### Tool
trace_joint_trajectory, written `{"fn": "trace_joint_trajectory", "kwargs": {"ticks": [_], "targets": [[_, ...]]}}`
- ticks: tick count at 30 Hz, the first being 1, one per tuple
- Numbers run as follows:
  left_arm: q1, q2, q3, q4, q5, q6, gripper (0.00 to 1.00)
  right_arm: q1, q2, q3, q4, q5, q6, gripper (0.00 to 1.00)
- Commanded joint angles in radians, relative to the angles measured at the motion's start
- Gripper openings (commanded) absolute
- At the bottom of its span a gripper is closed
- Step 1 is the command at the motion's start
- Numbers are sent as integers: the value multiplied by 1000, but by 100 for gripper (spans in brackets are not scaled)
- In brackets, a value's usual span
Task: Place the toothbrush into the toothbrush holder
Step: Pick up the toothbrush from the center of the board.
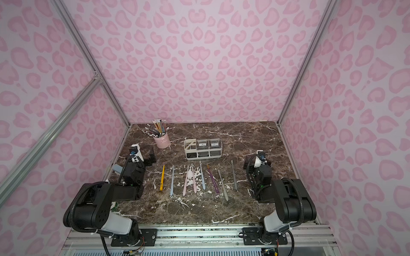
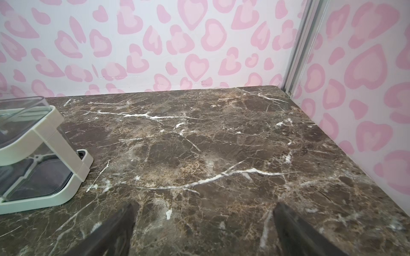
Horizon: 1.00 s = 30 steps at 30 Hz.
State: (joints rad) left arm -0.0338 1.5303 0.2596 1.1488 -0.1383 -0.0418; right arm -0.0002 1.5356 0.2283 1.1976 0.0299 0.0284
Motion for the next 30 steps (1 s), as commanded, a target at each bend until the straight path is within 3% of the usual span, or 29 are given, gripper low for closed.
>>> {"fn": "trace_joint_trajectory", "kwargs": {"ticks": [1, 30], "targets": [[0, 0, 7, 38, -3, 8, 98, 0, -1, 8, 47, -7, -9, 100], [0, -2, 4, 42, -4, 8, 98, 3, -7, 3, 60, -6, -18, 100]]}}
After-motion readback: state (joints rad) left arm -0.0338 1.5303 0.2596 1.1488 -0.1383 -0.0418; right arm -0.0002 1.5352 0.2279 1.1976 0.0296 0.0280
